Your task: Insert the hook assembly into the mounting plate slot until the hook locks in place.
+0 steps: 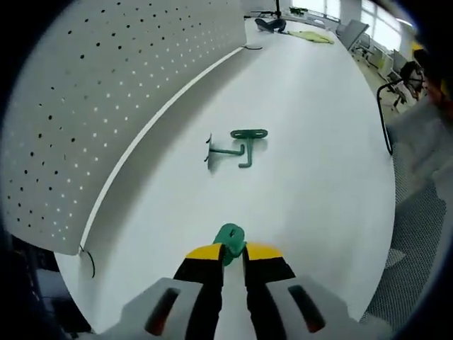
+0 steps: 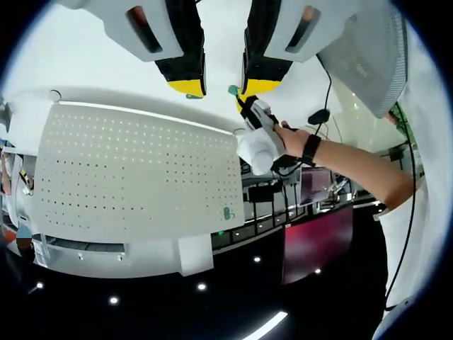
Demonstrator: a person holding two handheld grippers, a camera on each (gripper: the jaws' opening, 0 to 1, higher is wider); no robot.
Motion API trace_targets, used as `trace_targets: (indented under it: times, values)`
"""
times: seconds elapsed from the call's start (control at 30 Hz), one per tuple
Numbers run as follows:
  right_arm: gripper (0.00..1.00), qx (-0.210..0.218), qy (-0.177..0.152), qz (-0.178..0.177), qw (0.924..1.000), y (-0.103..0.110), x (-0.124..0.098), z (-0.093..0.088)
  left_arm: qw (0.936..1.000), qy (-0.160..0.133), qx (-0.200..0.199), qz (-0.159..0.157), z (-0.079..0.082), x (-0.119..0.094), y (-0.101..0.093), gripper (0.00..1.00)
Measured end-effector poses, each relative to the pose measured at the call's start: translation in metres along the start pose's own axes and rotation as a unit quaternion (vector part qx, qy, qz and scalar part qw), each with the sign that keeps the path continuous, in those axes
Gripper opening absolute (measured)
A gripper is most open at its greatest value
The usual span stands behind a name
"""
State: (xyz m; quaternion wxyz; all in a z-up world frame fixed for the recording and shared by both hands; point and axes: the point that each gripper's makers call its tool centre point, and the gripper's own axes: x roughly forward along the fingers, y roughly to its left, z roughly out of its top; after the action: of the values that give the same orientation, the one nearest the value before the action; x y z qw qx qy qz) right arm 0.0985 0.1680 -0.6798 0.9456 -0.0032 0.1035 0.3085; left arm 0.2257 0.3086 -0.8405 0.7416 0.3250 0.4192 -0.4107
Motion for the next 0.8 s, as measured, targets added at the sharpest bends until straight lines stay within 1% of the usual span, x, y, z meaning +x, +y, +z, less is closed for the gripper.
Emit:
trace_targets:
  times: [0.07,0.13,0.33,0.4,0.67,0.8]
  values:
    - [0.19,0.0,0.0,-0.001,1.0,-0.0012,-0.0004,0.0001,1.0,-0.004,0.002,0.004,0.0023,0.0001,0.0023,0.08]
    - [0.19,-0.001,0.002,-0.003,1.0,-0.0025,-0.0005,-0.0007,1.0,0.0,0.007,0.004,0.0025,0.0018,0.0032,0.08]
    - [0.19,0.001,-0.001,-0.006,1.0,-0.0043,-0.0007,0.0002,0.9999,0.009,0.005,0.005,0.0013,0.0055,0.0054,0.04]
    - [0.19,0.001,-0.001,-0.007,1.0,-0.0043,-0.0011,0.0005,0.9999,0.011,-0.002,0.003,0.0003,0.006,0.0049,0.04]
    - [0.19,0.001,0.0,-0.011,0.9999,-0.006,-0.0027,0.0,0.9998,0.02,0.002,0.0,-0.0034,0.007,0.0039,0.04]
    - [0.19,0.0,0.0,-0.012,0.9999,-0.0068,-0.0032,-0.0002,0.9999,0.015,-0.006,-0.001,-0.0021,0.0063,0.0031,0.04]
